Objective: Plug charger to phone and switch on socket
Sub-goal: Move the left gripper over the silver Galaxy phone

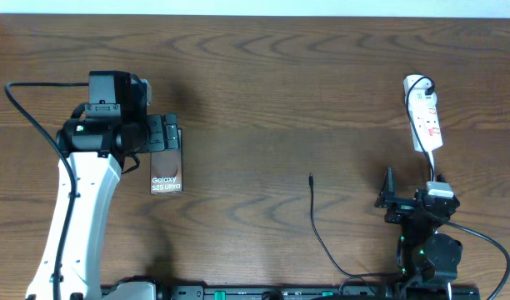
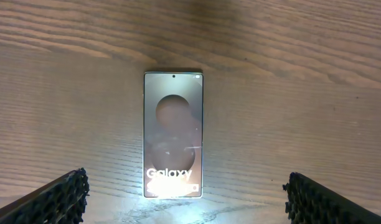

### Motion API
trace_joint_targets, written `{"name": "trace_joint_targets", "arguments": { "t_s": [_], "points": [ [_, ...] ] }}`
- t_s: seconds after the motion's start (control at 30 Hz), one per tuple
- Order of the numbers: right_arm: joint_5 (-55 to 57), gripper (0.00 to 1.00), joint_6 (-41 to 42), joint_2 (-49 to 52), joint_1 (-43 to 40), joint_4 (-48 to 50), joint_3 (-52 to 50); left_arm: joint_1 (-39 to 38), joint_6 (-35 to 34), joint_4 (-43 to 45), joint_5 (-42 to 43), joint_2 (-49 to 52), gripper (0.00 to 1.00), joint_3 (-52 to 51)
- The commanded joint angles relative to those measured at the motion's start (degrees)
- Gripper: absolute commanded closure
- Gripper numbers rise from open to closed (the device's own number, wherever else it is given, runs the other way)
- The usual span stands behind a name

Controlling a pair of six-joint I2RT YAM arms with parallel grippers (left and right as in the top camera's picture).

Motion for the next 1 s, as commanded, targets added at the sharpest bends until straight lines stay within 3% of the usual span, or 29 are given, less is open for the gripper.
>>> {"name": "trace_joint_targets", "arguments": {
  "t_s": [0.0, 0.53, 0.97],
  "points": [
    [0.5, 0.01, 0.8, -0.3, -0.5, -0.1, -0.2, 0.3, 0.3, -0.4, -0.3, 2.1, 0.02, -0.9],
    [0.5, 0.01, 0.8, -0.3, -0.5, -0.1, -0.2, 0.3, 0.3, -0.7, -0.5, 18.2, 0.02, -0.9],
    [0.5, 0.01, 0.7, -0.3, -0.5, -0.1, -0.2, 0.3, 0.3, -0.7, -1.6, 21.2, 0.02, -0.9]
  ]
}}
